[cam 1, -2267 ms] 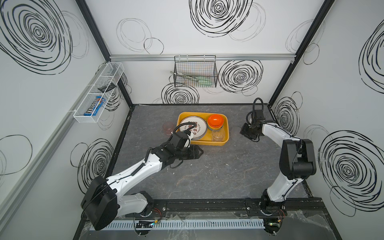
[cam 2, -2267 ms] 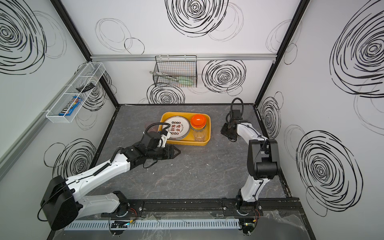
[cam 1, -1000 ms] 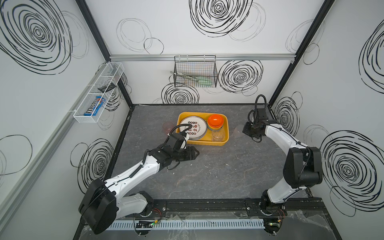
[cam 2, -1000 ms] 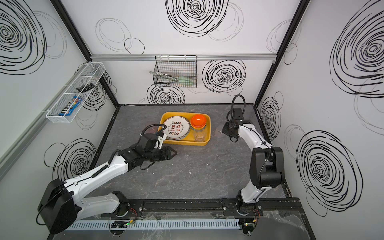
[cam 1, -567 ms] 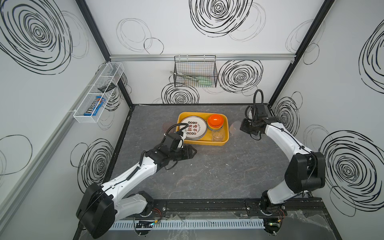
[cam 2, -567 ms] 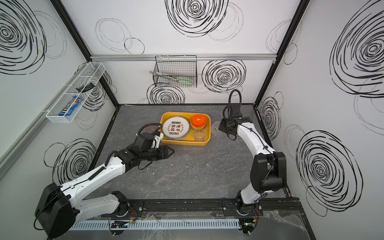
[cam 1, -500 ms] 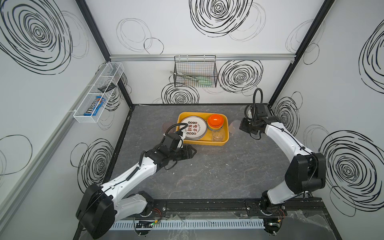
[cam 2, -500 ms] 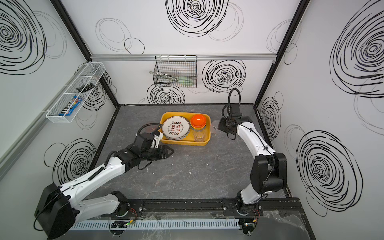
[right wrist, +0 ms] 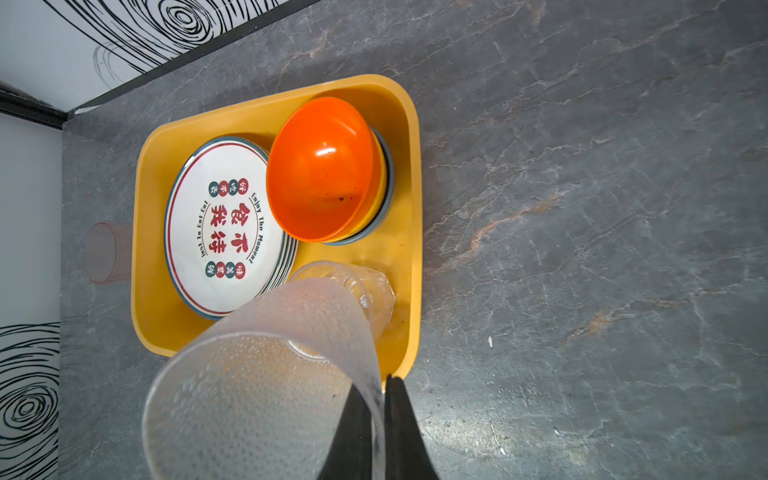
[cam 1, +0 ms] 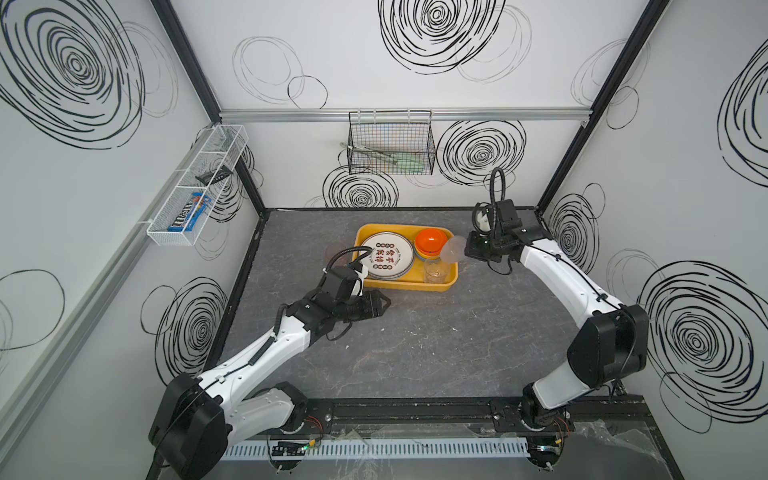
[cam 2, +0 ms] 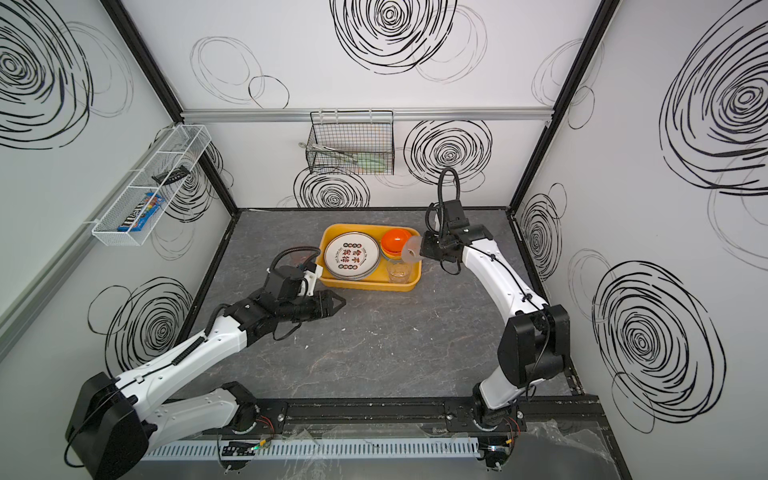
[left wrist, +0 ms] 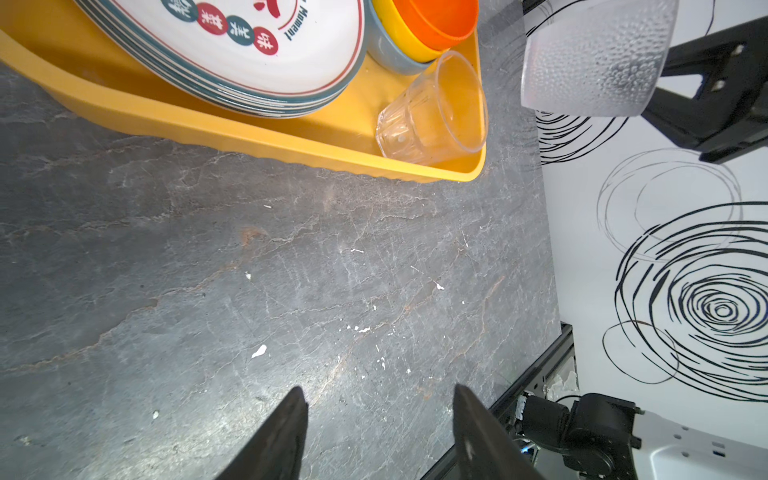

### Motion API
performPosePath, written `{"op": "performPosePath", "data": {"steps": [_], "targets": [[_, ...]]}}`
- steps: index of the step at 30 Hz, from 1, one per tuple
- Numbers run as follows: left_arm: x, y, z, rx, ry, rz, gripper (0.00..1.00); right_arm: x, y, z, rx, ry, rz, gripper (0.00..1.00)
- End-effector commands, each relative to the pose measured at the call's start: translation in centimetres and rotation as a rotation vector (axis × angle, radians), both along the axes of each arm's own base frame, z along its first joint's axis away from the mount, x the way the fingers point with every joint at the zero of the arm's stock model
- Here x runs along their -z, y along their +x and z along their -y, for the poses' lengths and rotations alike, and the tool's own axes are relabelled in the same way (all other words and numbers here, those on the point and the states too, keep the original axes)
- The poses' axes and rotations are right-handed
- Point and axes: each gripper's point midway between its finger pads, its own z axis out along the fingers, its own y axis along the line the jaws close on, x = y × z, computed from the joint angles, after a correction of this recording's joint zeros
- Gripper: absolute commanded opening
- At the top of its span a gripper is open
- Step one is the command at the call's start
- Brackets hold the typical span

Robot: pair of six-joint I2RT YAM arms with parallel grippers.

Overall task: Place the mixed dishes into the plastic bin
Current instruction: 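Lift the frosted cup and carry it over the clear glass cup in the bin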

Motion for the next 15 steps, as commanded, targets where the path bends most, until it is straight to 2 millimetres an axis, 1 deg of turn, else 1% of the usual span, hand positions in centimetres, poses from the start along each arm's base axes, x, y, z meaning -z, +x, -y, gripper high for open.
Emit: {"op": "performPosePath", "data": {"steps": [1, 9, 15], "targets": [[0.0, -0.1, -0.3, 0.003, -0.007, 0.012, 0.60, 0.2, -0.3, -0.8, -0.032, -0.019, -0.026, 0.05], [0.1, -0.1, -0.4, 0.000, -0.008, 0.011, 0.60, 1.6, -0.2, -2.5, -0.070, -0.055, -0.057, 0.05], [0.3, -0.1, -0.5, -0.001, -0.008, 0.007, 0.60, 3.2, 0.0, -3.0, -0.076, -0.094, -0.087, 0.05]]}}
